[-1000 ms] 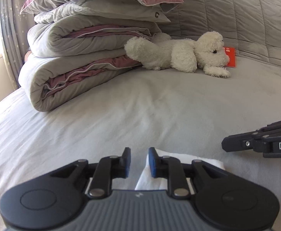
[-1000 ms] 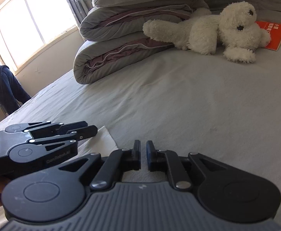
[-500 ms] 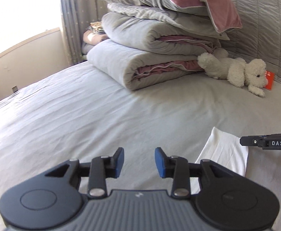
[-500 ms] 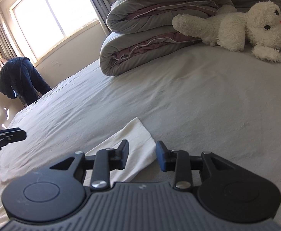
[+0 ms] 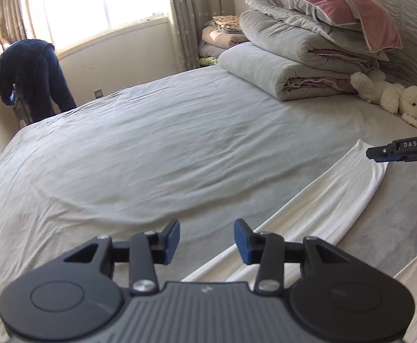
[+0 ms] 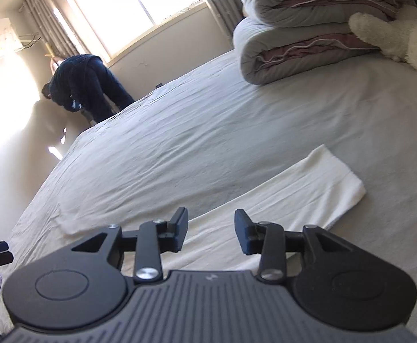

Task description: Fold clothes

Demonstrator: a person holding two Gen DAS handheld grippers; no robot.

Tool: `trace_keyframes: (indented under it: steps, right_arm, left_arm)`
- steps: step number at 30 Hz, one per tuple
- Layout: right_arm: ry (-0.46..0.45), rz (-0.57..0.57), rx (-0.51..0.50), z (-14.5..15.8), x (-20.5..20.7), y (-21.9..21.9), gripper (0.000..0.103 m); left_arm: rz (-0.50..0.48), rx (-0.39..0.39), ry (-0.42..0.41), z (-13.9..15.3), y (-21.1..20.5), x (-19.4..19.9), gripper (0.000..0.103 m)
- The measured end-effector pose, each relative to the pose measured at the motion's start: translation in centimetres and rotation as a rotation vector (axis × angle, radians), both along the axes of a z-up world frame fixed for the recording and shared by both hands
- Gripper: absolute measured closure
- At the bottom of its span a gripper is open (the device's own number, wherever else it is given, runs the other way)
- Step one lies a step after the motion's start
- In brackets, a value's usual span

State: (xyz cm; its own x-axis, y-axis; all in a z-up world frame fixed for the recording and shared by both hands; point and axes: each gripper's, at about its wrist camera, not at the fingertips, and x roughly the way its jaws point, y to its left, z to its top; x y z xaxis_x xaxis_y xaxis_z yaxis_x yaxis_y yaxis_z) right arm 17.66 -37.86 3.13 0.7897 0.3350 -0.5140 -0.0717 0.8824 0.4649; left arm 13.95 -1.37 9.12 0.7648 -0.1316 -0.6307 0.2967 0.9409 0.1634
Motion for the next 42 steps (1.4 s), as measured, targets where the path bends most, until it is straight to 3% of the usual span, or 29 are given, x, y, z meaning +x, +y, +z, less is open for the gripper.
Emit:
trace_keyframes:
  steps: [5,12,19,23,26,28,29,30,31,33,38,42]
  right_arm:
    - [-0.032,0.126,-0.063,1.3,-0.7,5.2,0.057]
    - [-0.114,0.343,-0.205,0.5,0.9,12.5,0.053]
    - [-0.147,0.553,-0.44,-2.1,2.7,19.1,0.053]
    - [-0.181,0.647,-0.544,-3.2,3.0,21.8,0.053]
    - [-0.204,0.686,-0.61,-3.8,3.3,23.1,0.053]
    - [-0.228,0.698,-0.644,-4.1,3.4,23.6,0.054]
    - [-0.23,0.701,-0.647,-4.1,3.5,23.7,0.056]
    - [-0.232,0.704,-0.649,-4.2,3.6,23.8,0.066]
    - [-0.231,0.71,-0.649,-4.2,3.7,23.8,0.084]
    - [-0.222,0.728,-0.649,-4.2,3.8,24.0,0.102]
    - [-0.289,0.653,-0.664,-3.4,4.4,24.9,0.103]
    - [-0.256,0.622,-0.663,-4.1,6.4,26.2,0.103]
  left_arm:
    - [0.105,0.012,0.018,-2.5,5.3,-1.2,0.06]
    - [0.15,0.053,0.053,-7.8,9.6,-0.4,0.061]
    - [0.131,0.003,0.029,-10.1,12.2,-0.4,0.061]
    - [0.092,0.033,0.01,-10.3,12.2,-0.2,0.062]
    - [0.069,0.059,0.001,-10.4,12.1,-0.2,0.071]
    - [0.07,0.07,-0.002,-10.4,12.1,0.0,0.088]
    - [0.077,0.069,-0.002,-10.3,12.2,0.2,0.092]
    - [0.081,0.065,0.0,-10.3,12.2,0.3,0.099]
    - [0.084,0.06,0.002,-10.3,12.3,0.4,0.102]
    - [0.09,0.034,0.0,-10.1,12.6,0.6,0.103]
    - [0.156,-0.01,-0.042,-9.5,13.6,1.4,0.103]
    - [0.174,0.035,-0.013,-10.7,13.5,2.6,0.103]
